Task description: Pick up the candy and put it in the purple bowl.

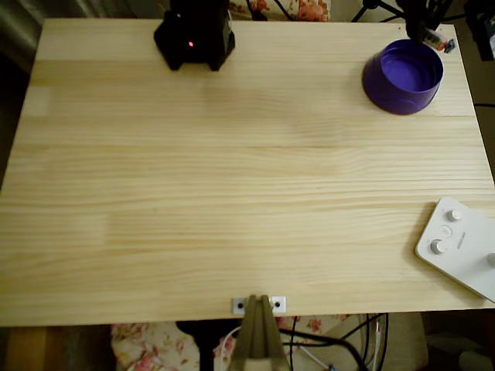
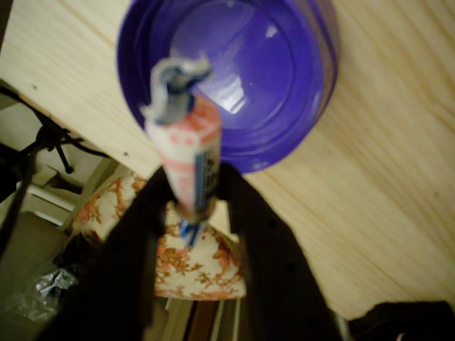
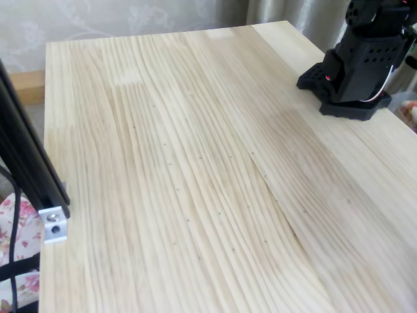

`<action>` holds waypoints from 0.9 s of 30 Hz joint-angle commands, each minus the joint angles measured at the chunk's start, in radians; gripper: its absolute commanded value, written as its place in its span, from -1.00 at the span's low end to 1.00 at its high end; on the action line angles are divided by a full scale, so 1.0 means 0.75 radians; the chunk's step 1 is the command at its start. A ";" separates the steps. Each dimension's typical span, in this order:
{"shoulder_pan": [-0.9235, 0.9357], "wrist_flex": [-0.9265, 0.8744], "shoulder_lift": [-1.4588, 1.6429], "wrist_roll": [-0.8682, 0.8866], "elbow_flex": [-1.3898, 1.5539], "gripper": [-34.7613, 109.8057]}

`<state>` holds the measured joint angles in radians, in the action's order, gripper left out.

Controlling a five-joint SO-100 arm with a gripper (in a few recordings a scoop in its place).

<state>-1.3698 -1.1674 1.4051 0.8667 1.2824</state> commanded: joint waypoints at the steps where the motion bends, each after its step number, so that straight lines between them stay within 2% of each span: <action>1: -0.035 -0.016 0.041 0.029 -0.145 -0.42; 18: -0.031 -0.086 0.029 0.080 -0.157 -0.10; 21: -0.014 -0.108 0.057 0.076 -0.145 -0.12; 27: 0.043 -0.018 0.229 0.004 0.043 -0.38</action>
<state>-1.3499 -1.2103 1.4082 0.8820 1.2824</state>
